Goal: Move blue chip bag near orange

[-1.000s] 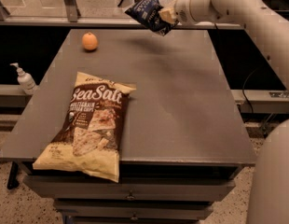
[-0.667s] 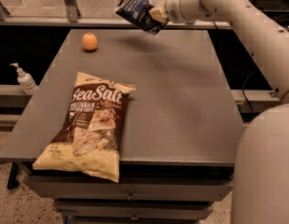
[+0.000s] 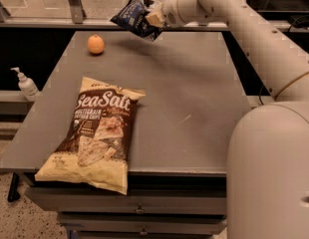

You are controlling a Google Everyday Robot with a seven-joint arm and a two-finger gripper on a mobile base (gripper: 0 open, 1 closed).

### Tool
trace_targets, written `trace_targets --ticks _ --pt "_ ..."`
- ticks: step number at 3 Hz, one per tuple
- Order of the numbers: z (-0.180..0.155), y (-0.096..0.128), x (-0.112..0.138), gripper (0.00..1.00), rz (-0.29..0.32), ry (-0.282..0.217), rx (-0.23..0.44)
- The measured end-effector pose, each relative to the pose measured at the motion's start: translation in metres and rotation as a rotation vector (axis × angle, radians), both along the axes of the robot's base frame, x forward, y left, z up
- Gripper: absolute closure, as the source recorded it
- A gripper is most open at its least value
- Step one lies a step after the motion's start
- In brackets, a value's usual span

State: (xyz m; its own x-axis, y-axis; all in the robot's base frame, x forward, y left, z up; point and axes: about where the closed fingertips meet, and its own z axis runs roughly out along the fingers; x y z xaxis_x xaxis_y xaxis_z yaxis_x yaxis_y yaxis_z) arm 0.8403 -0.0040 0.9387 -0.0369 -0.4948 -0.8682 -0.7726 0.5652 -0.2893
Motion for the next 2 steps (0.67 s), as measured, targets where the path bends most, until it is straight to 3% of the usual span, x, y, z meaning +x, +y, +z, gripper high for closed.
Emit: trace_targets --ticks 2 --pt "-0.016 0.028 0.008 1.00 0.049 0.032 -0.009"
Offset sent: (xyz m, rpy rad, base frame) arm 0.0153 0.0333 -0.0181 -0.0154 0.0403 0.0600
